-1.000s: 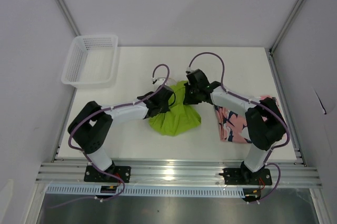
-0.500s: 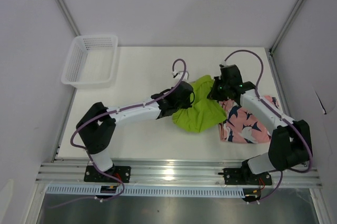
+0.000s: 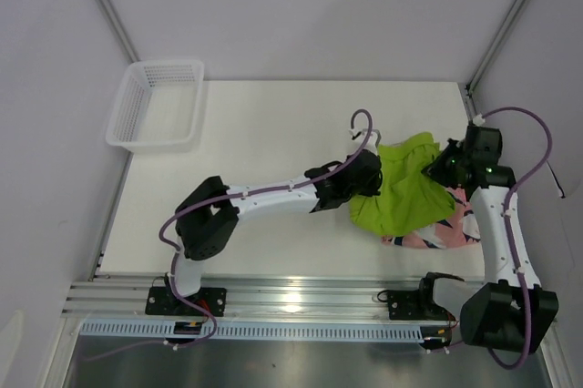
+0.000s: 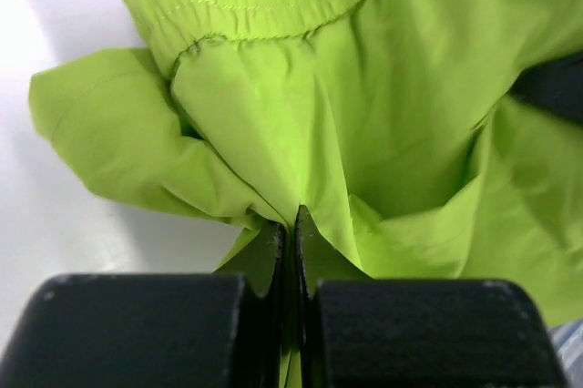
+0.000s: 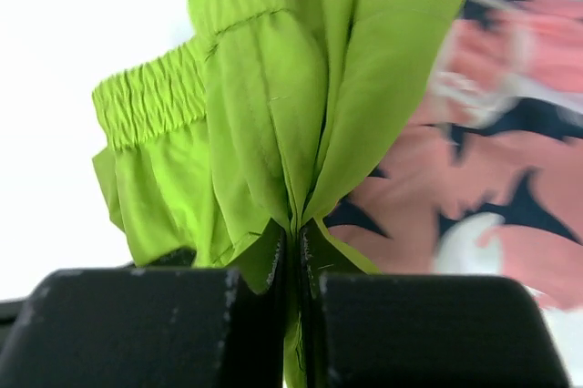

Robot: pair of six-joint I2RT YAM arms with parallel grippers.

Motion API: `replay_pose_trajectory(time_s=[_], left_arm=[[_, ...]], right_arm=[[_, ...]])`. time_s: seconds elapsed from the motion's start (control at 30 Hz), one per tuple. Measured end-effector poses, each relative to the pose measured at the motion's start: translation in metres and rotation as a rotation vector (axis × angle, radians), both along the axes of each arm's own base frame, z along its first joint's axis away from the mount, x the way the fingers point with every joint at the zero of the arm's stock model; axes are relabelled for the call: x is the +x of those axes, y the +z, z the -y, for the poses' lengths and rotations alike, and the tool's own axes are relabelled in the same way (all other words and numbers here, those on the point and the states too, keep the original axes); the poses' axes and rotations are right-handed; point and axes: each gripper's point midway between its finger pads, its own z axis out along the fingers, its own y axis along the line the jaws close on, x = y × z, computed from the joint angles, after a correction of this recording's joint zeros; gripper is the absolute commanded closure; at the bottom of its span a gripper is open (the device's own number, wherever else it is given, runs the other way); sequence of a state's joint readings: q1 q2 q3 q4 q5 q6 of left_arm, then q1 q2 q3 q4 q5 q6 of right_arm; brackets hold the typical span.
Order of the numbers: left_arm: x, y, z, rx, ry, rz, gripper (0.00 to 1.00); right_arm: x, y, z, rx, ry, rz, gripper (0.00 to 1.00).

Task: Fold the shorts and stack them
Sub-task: Neatly place the folded shorts to the corner

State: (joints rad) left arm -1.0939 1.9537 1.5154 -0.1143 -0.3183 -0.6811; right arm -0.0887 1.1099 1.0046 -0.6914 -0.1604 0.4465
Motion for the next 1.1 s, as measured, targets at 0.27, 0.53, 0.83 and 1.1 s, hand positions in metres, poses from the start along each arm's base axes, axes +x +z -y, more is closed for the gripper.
replay_pose_trajectory(time_s=[0.27,0.53,0.83,1.1], left_arm=[[-0.026,-0.009,0.063,-0.041,-0.096,0.024,1.0],[-0.048,-0.021,0.096,-0.067,-0.151,0.042,1.0],[-0.051,-0.054,0.103,-0.02,-0.144,0.035,1.0],[-0.049,-0.066,0.097,0.006,-0.12,0.033,0.13]], right_arm=[[-0.02,-0.017,0.064,0.039,-0.17,-0.055,1.0],[-0.035,-0.041,0.092,0.071,-0.261,-0.087,1.0],[-0.033,-0.085,0.12,0.128,-0.344,-0.154,1.0],[-0.029,-0.09,0.14,0.127,-0.414,-0.134,0.57]])
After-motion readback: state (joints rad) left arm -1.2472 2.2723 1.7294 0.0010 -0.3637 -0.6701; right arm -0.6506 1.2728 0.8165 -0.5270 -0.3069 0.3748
